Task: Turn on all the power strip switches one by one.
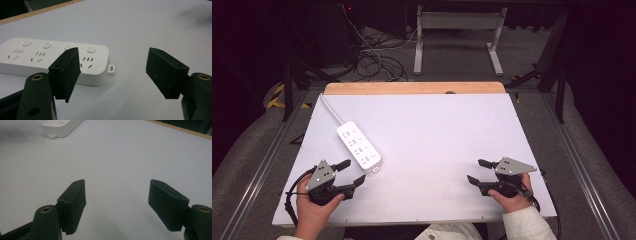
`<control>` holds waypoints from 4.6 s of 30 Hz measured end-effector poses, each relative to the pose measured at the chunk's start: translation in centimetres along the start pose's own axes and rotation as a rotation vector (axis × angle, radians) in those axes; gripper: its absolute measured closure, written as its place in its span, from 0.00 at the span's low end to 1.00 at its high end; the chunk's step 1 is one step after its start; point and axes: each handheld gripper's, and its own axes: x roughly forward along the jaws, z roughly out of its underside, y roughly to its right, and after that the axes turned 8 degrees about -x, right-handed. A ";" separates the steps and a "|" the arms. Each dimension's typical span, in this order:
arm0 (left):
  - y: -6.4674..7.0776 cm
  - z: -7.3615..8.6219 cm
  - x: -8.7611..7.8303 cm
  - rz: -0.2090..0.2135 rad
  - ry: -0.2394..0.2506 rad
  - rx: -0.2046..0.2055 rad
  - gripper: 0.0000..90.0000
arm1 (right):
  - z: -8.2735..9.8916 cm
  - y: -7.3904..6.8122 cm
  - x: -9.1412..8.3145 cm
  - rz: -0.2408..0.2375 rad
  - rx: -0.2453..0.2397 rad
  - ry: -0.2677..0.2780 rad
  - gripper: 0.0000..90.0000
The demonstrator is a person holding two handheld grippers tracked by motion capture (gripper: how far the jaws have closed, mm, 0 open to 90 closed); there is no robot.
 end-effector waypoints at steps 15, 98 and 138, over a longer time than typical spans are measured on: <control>0.2 -0.4 0.1 -0.020 -0.037 -0.001 0.35 | 0.0 0.0 0.0 0.012 -0.005 -0.011 0.37; -4.1 -5.7 8.3 0.076 -0.331 -0.083 1.00 | 0.2 0.0 0.4 -0.003 -0.004 -0.031 0.35; -4.4 -5.2 9.1 0.052 -0.357 -0.050 1.00 | 0.2 0.0 0.3 -0.003 -0.004 -0.022 0.34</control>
